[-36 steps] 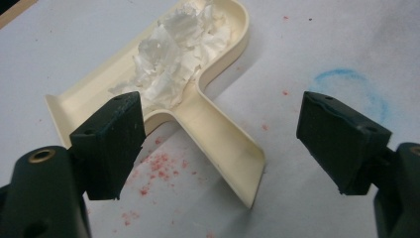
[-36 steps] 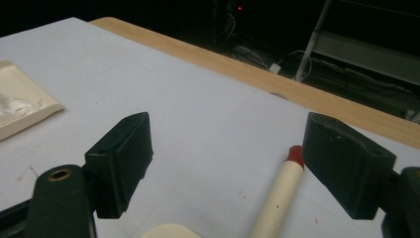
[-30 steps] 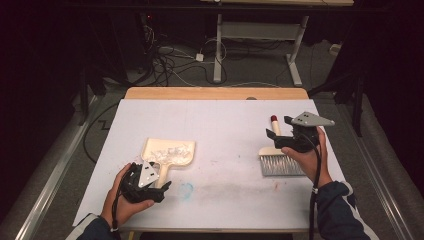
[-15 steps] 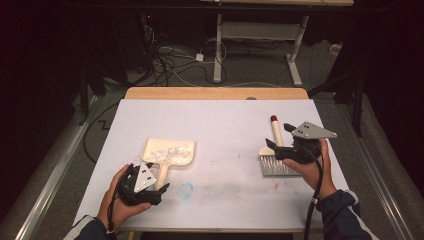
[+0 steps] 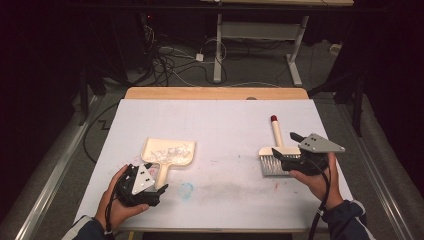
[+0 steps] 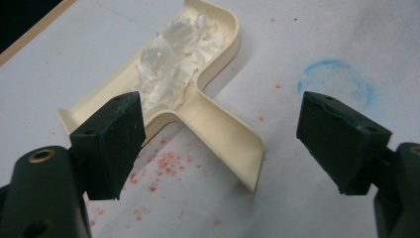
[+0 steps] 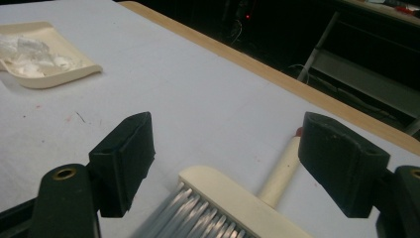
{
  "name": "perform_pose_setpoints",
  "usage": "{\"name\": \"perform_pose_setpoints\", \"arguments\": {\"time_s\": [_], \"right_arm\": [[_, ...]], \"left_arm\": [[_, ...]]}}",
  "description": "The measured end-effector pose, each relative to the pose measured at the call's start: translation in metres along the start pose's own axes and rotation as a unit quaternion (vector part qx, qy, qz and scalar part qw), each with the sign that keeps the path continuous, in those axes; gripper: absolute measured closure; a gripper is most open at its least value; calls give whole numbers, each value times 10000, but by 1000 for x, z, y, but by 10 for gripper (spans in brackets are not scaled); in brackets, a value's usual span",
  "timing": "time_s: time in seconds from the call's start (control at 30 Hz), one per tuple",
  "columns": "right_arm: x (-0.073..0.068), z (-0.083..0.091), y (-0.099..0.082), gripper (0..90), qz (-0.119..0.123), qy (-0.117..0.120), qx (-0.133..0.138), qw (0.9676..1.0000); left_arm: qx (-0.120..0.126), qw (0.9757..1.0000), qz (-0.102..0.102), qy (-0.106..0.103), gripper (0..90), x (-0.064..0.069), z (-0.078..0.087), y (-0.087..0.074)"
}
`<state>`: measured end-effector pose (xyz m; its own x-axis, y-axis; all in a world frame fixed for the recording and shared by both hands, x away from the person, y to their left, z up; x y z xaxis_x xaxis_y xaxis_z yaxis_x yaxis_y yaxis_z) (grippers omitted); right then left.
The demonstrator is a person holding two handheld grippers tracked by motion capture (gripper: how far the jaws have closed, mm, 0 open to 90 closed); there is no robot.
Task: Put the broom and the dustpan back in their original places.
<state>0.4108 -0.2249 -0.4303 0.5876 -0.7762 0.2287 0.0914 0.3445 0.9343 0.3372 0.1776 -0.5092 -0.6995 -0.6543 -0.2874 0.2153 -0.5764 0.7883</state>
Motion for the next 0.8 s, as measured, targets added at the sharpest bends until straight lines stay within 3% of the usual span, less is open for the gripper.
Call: {"name": "perform_pose_setpoints", "arguments": {"time_s": [0.27, 0.5, 0.57, 0.7, 0.8], "right_arm": [[-5, 15, -12, 228, 202, 24, 35, 9998], [-7, 27, -24, 229, 121, 26, 51, 9999], [-7, 29, -30, 229, 221, -36, -13, 9997], [-7, 34, -42, 231, 105, -13, -40, 9999], [-10, 36, -54, 231, 396, -97, -193, 9990]], "left_arm": [[21, 10000, -31, -19, 183, -1, -2, 1], [3, 10000, -39, -77, 183, 0, -4, 1], [-6, 9999, -34, -96, 183, 1, -5, 1], [-14, 9999, -14, -111, 183, 1, -6, 1], [6, 9999, 4, -105, 183, 1, -6, 2]]}}
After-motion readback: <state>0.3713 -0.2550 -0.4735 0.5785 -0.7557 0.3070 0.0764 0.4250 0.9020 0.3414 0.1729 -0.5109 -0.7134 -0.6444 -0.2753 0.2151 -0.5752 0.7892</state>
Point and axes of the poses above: each handheld gripper's, and its own axes: z roughly backward along the jaws, y roughly out of its top, x roughly to its right, the point moved 8 cm from there along -z, roughly forward along the jaws, and after that the axes turned 9 degrees about x, right-handed, at the moved point
